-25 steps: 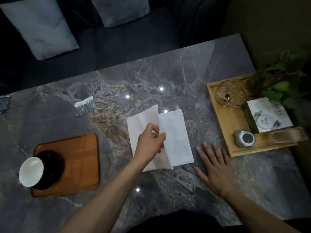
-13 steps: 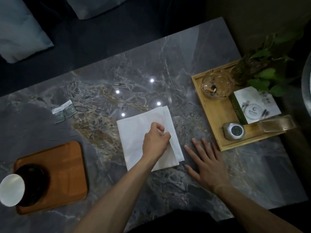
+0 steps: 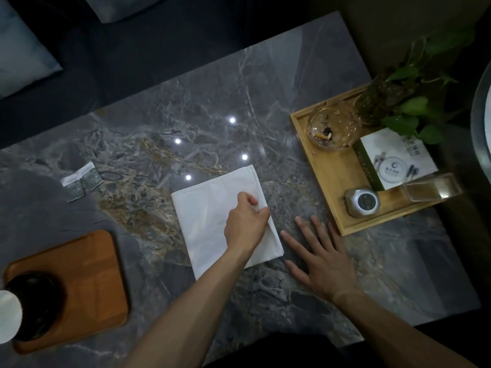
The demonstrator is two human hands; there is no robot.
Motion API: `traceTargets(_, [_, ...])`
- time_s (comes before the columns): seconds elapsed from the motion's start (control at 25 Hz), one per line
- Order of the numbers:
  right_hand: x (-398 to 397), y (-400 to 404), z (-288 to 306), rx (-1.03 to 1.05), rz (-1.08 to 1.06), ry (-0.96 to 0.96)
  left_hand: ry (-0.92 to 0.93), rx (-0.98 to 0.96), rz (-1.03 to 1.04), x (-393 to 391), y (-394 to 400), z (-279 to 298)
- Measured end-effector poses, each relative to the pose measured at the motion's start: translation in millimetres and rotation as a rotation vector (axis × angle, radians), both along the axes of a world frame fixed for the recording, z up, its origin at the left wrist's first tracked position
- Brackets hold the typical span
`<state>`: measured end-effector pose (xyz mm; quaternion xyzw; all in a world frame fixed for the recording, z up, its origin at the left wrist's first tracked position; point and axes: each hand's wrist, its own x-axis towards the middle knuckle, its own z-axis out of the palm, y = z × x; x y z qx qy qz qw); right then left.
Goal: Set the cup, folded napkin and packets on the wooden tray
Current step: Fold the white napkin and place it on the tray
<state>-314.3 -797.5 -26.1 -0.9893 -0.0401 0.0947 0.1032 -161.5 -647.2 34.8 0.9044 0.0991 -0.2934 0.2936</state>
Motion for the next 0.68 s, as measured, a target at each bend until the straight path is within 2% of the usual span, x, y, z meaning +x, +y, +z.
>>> traceTargets(0.32, [0.7, 0.7, -1.8, 0.007, 0.004, -0.039, -0.082, 0.017, -0.038, -4.3, -2.6, -4.5])
traceTargets(0.56, [0.8, 1.1, 1.0, -0.016, -0.004, -0.001, -0.05, -0.188, -0.061, -20.0, 19.3, 0.3])
traceTargets(0.68, [0.4, 1.8, 4.1, -0.007, -0.004, 0.008, -0.133, -0.181, -0.074, -37.9, 47.4, 2.6])
